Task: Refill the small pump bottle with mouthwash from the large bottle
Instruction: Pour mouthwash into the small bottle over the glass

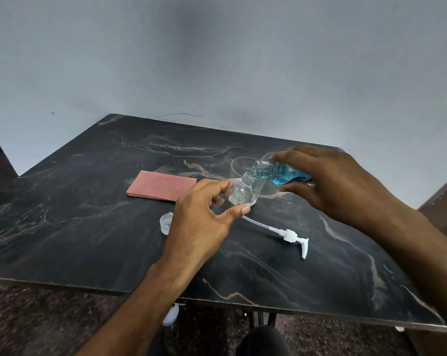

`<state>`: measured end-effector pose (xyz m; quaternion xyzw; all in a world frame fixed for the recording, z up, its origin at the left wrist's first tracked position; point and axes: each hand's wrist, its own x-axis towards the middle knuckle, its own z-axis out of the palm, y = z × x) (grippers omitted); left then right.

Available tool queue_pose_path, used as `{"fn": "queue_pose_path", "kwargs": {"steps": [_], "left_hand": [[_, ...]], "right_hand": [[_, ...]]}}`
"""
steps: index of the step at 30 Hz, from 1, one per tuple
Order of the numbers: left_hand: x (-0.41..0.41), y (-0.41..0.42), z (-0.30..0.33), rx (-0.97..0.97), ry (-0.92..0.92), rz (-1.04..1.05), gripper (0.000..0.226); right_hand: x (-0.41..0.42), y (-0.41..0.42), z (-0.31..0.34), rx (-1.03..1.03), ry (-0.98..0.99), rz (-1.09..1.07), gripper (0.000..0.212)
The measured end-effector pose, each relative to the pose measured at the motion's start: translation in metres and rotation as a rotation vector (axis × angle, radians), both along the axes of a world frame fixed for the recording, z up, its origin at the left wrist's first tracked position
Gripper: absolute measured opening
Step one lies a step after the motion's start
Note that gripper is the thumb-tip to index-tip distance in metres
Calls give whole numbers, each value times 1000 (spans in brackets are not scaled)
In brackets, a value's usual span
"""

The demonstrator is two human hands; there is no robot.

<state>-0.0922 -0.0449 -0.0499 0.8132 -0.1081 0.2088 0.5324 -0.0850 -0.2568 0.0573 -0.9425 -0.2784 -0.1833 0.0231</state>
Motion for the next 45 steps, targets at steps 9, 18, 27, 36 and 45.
{"fn": "queue_pose_path", "kwargs": {"steps": [9,18,27,36,45], "left_hand": [[0,1,0,4,-3,-1,53],[-1,2,2,8,0,1,55],[-1,0,1,-16,-1,-3,53],[-1,6,2,-5,-4,0,53],[-1,3,3,9,-1,-10,53]], "right_hand": [[-2,1,1,1,-1,0,49],[-2,2,2,-6,-3,1,49],[-2,3,3,-6,-12,0,50],[-3,0,0,0,-19,-5,50],[-5,-3,-2,21,-20,-12,50]]}}
